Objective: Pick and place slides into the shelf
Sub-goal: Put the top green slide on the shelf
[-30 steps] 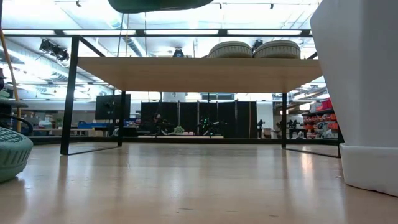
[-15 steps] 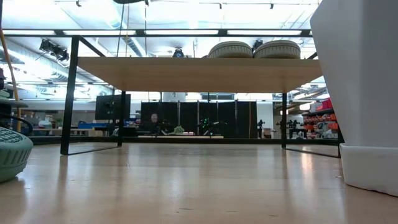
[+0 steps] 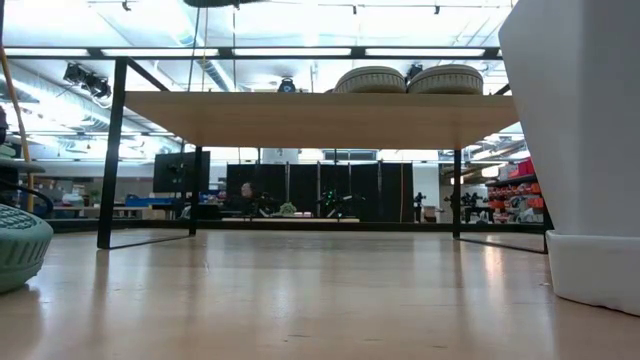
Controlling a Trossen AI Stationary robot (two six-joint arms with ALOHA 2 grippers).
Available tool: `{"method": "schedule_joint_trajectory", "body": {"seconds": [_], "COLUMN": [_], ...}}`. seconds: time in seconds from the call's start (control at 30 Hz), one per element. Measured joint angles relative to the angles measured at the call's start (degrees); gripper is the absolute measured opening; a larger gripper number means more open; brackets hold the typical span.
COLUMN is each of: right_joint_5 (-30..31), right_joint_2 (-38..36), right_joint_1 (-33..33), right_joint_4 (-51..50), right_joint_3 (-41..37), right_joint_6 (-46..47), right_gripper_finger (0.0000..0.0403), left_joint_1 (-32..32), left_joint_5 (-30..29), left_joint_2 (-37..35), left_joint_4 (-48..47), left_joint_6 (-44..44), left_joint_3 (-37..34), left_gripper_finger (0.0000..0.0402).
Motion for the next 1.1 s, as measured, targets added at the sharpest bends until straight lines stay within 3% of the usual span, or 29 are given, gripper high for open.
{"method": "schedule_joint_trajectory", "body": {"seconds": [0.17, 0.53, 0.67, 0.77, 0.83, 1.1], "right_joint_5": [-2.5, -1.7, -1.1, -0.6, -0.3, -0.7], "right_joint_2": [0.2, 2.0, 1.7, 2.0, 2.0, 1.9], "right_joint_1": [0.0, 2.4, 2.1, 1.7, 1.6, 1.9], "right_joint_4": [-1.2, -1.9, -1.6, -2.3, -2.4, -2.3], "right_joint_3": [0.0, 0.0, 0.1, 0.0, 0.0, 0.0], "right_joint_6": [2.6, 2.6, 1.1, 0.6, 0.3, 0.0], "right_gripper_finger": [0.0195, 0.0195, 0.0195, 0.0195, 0.0195, 0.0195], "left_joint_1": [0.1, 0.1, 0.3, 1.9, 2.7, 2.2], "left_joint_5": [-0.4, 3.0, 14.1, 30.2, 37.0, 34.7], "left_joint_2": [1.8, 2.4, 1.9, 1.9, 1.8, 2.0], "left_joint_4": [0.0, -0.2, -0.7, 0.9, -0.2, 0.0], "left_joint_6": [0.1, -0.1, -4.4, -9.0, -10.3, -10.5], "left_joint_3": [0.0, 0.5, 4.6, 5.3, 4.8, 4.7], "left_gripper_finger": [0.0075, 0.0075, 0.0075, 0.0075, 0.0075, 0.0074]}}
